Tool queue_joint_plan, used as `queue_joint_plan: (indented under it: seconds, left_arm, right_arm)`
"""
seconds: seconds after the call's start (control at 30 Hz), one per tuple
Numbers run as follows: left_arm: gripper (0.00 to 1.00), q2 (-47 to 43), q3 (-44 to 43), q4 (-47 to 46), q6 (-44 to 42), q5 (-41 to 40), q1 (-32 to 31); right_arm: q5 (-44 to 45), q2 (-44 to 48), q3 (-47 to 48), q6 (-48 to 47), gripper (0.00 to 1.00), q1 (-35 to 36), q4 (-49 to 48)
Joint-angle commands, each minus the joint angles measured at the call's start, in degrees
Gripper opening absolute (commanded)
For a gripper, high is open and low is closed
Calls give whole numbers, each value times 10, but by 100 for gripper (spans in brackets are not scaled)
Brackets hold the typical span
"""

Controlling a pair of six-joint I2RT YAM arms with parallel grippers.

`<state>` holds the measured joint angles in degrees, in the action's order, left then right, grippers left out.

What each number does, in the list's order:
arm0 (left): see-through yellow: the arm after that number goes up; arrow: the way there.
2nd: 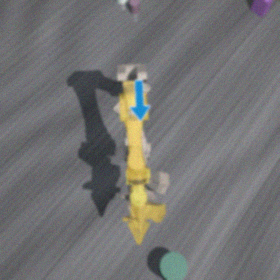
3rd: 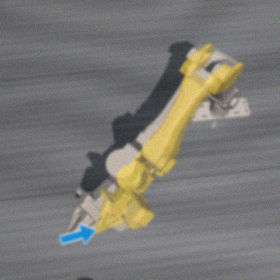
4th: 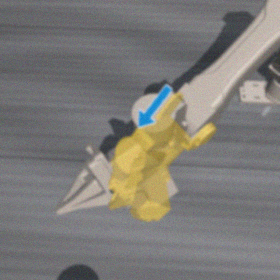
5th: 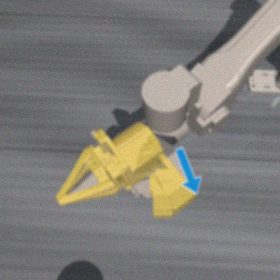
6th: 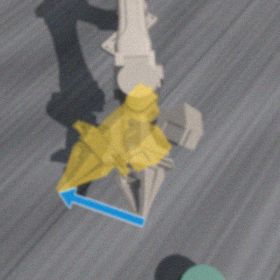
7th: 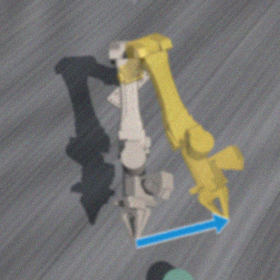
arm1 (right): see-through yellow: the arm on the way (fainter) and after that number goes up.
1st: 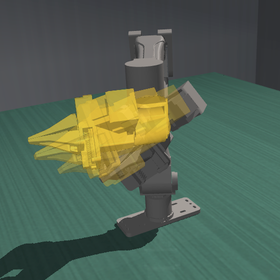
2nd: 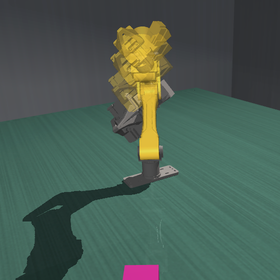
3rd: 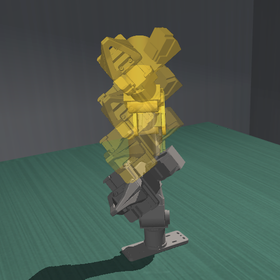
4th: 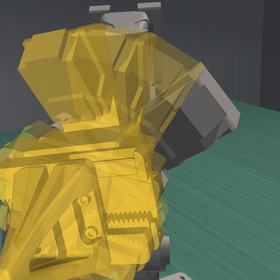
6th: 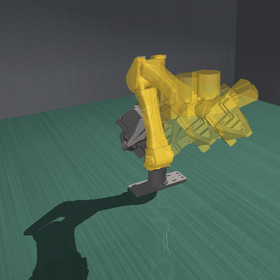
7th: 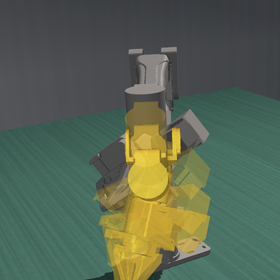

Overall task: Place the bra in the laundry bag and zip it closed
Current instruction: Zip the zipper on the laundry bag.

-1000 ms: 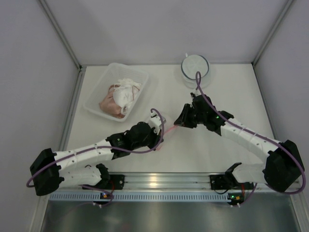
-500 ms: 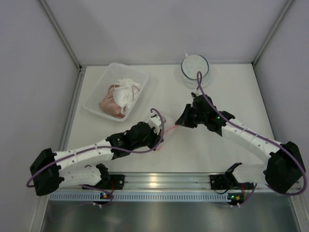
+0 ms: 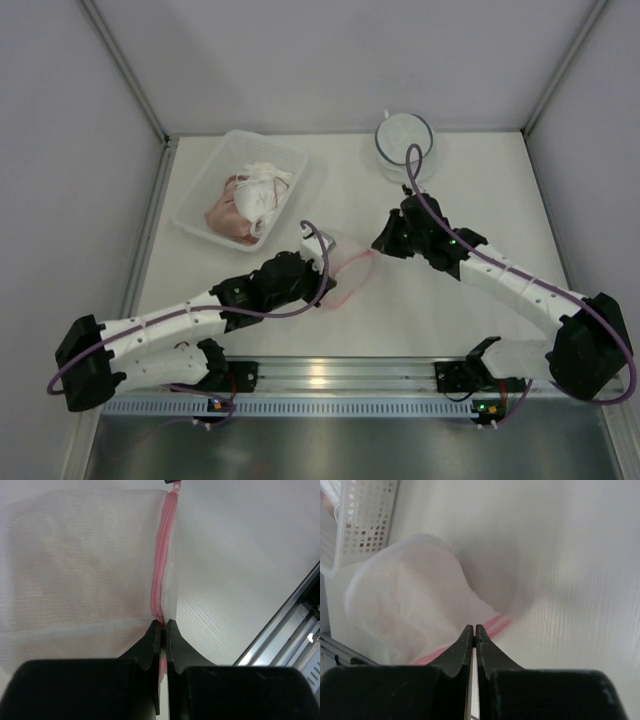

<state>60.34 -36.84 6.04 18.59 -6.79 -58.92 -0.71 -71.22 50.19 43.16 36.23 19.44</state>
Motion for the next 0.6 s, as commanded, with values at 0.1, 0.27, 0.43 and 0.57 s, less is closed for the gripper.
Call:
queue_joint_plan:
  seconds: [0.1,0.27,0.43,0.57]
  left_arm:
    - [0,-80,-8,-9,7,-2,2]
    - [8,-69,-10,1,12,61,2]
    - [91,-28,-72,55,-1,-20,2]
    - [98,-12,-114,36,-13,-76,11]
  right_arm:
    - [127,1,52,-50,0,-6,-46]
    - [126,-18,76,-61,0,-7,-57]
    - [105,-3,91,-94,0,-5,-63]
    - [91,7,90,-104,0,-3,-63]
